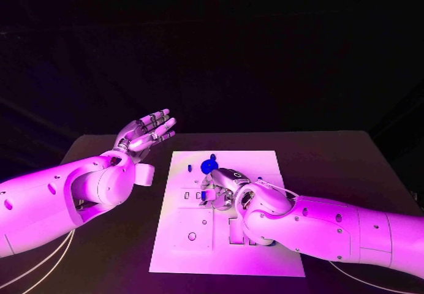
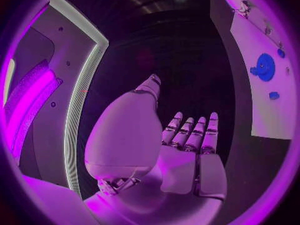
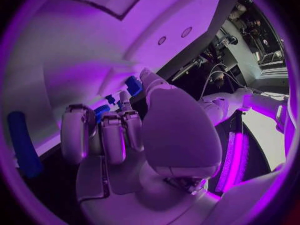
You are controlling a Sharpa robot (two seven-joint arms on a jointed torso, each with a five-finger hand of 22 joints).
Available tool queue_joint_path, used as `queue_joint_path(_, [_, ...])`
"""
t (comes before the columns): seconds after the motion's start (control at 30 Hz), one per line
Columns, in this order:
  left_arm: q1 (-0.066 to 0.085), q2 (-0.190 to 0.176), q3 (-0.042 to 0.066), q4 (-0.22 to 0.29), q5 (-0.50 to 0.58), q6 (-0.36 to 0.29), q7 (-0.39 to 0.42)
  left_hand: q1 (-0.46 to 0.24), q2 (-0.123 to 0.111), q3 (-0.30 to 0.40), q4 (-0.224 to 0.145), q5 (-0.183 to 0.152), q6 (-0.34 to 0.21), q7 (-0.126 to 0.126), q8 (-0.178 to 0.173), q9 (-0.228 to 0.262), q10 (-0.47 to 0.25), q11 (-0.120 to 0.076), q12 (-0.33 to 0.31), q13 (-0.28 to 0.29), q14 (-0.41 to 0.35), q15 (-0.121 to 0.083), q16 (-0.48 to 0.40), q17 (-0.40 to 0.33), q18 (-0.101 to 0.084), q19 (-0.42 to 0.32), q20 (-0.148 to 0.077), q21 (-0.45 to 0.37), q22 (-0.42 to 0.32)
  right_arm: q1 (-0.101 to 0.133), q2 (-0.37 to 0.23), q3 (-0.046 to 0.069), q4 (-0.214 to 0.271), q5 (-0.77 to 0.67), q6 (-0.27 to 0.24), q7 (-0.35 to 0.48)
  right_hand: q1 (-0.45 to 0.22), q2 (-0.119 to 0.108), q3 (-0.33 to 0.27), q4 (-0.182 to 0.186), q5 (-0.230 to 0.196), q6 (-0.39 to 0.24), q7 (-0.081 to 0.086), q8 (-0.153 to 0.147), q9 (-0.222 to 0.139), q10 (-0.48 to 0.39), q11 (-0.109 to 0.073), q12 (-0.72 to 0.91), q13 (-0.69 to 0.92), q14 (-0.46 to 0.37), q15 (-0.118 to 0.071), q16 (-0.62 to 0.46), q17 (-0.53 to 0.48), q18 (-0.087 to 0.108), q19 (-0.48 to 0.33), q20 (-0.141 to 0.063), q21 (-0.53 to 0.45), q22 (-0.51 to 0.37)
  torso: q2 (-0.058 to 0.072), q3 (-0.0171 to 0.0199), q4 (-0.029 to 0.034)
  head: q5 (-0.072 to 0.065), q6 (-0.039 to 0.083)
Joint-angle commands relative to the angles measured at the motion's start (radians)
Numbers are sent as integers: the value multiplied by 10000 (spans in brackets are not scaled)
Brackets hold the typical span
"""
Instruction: Assemble the parts on the task board
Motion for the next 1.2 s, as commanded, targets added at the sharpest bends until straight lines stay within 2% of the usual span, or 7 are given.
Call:
queue_joint_path(0.03, [7,-10,3,0,3,89,68,-40,-4,-34,9,-14,46,969,7,10,-43,142,21,-2,506,252,169,98,-60,492,38,237,75,-10,-122,2,186,161,-657,467,268,198,-1197,56,107,-240,65,-242,-94,135,127,-44,1544,978,113,-10,2352,-1,-15,111,-84,1020,-14,2,-3,-35,34])
queue_joint_path(0.1, [7,-22,2,-35,-29,65,17,-34,-126,-185,18,33,121,955,22,25,342,822,93,51,1478,111,501,296,30,1468,16,644,228,-11,-250,7,340,265,-889,684,372,230,-1643,70,69,-355,115,-368,-165,137,168,-36,1545,980,151,-6,2365,-1,-9,138,-89,1032,-22,4,-6,-28,39])
queue_joint_path(0.2, [8,-56,-1,-152,-130,139,-254,-153,286,72,-11,-55,374,858,89,81,2910,880,822,344,3485,-48,1652,870,291,3172,-7,1443,519,17,-523,44,594,702,-1118,1505,500,286,-1817,72,82,-464,162,-477,-226,128,208,-41,1535,979,185,-7,2361,6,-22,167,-125,1017,-32,3,-25,26,57])
queue_joint_path(0.3, [10,-127,-3,-316,-499,473,-812,-456,693,362,-78,-186,2684,1208,887,573,5782,116,2411,783,5889,-923,4181,2024,937,5119,-269,2669,987,115,-993,164,1002,1300,-1145,2647,857,525,-1661,46,218,-430,176,-523,-268,67,226,-89,1481,972,205,-15,2338,79,-190,193,-447,808,-41,-6,-47,53,71])
queue_joint_path(0.5, [16,-136,-4,-678,-2559,1546,-2280,-743,581,652,-72,-180,4471,656,2536,1324,7495,-593,4111,1606,7353,-1730,7848,4174,933,6739,-1034,4656,1978,542,-1994,284,1632,3043,-969,3869,1054,634,-1557,35,617,-366,175,-553,-303,-40,226,-178,1383,942,207,-53,2228,162,-382,201,-827,564,-122,-16,-62,82,27])
queue_joint_path(0.8, [28,138,-4,-885,-6936,3247,-5426,-1988,353,1225,-11,-119,4269,0,5366,3374,7099,-1289,8616,4831,10854,-2383,13874,11380,529,7923,-1713,10588,7268,1365,-3444,322,2049,5261,-755,4336,1053,682,-1538,39,721,-317,167,-544,-307,-81,220,-215,1344,920,203,-82,2146,183,-436,199,-932,500,-238,-41,-62,113,-84])
queue_joint_path(1.2, [488,1076,-147,-1175,-9323,5347,-8644,-3548,-88,2079,-12,-179,4432,-369,6450,4536,7908,-1568,10530,6966,11834,-2665,14547,13103,141,8996,-1942,12404,9901,1798,-4129,328,1451,6499,-675,4274,1020,709,-1534,48,791,-286,161,-538,-311,-114,213,-247,1309,908,198,-98,2102,196,-465,196,-993,463,-301,-26,-82,160,-210])
